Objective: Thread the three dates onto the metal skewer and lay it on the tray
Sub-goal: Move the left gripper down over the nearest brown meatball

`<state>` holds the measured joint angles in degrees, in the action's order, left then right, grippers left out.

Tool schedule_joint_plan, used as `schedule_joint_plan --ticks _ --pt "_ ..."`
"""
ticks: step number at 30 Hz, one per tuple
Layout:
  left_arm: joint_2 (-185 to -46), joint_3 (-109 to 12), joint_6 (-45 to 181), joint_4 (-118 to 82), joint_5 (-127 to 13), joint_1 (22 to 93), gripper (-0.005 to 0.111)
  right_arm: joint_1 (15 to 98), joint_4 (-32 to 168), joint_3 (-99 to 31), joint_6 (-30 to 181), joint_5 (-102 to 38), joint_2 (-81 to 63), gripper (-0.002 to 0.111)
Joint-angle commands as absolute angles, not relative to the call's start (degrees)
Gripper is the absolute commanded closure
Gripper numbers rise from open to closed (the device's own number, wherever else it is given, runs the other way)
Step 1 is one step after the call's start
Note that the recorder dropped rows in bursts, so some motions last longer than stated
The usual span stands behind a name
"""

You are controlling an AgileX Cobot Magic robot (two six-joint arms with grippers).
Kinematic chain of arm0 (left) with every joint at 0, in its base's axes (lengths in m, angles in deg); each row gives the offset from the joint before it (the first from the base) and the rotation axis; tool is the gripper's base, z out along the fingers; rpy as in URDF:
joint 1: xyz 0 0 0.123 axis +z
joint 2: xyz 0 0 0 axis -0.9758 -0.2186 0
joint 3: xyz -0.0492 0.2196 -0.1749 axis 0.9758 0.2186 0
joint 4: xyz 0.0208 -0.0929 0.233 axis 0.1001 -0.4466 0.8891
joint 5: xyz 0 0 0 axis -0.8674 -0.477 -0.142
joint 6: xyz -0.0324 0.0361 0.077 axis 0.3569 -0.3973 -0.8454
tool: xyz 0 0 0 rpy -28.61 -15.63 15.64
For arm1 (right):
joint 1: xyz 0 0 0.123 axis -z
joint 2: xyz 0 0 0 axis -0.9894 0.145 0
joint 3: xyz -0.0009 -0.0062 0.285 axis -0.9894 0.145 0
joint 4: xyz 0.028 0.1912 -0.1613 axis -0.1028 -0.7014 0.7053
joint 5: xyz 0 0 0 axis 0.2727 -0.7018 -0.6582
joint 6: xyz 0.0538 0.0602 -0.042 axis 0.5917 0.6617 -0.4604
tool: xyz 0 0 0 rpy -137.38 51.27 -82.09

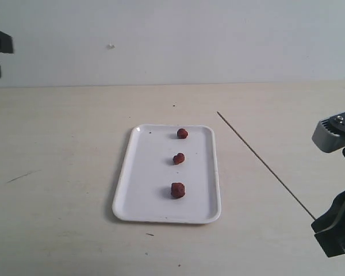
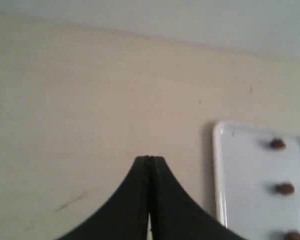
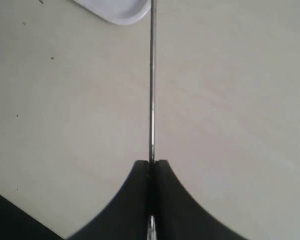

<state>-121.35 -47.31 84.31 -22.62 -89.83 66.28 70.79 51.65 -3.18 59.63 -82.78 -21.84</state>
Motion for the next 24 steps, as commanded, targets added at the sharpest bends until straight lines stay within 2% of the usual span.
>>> schedule_joint_plan --ticks 1,4,7,13,15,20,24 --pt "-132.65 -56.64 65.58 -43.19 -106.29 65.36 0.107 70.98 52.19 -2.91 61.47 -81.34 -22.26 0.108" --pt "-139.99 -57.18 52.03 -64.09 -112.25 65.17 0.107 70.98 52.19 -2.91 61.6 -80.84 -22.26 0.108" --pt "-144.24 -57.18 49.62 -68.11 -114.71 62.49 0.105 70.98 52.19 -2.91 61.6 -80.84 -22.26 0.108" --pt "-148.91 -57.72 47.78 -60.05 -110.67 51.51 0.077 70.98 53.76 -2.91 61.6 -81.83 -22.26 0.108" --pt "-149.61 -58.72 42.84 -54.68 -107.81 47.71 0.072 70.98 54.57 -2.91 61.6 -82.79 -22.26 0.108" --pt "-149.63 -61.05 25.74 -36.37 -104.48 39.86 0.07 70.98 55.13 -2.91 61.9 -83.92 -22.26 0.108" --pt "-150.85 -63.2 26.29 -29.74 -104.56 37.25 0.07 70.98 55.23 -2.91 62.02 -83.92 -22.26 0.108"
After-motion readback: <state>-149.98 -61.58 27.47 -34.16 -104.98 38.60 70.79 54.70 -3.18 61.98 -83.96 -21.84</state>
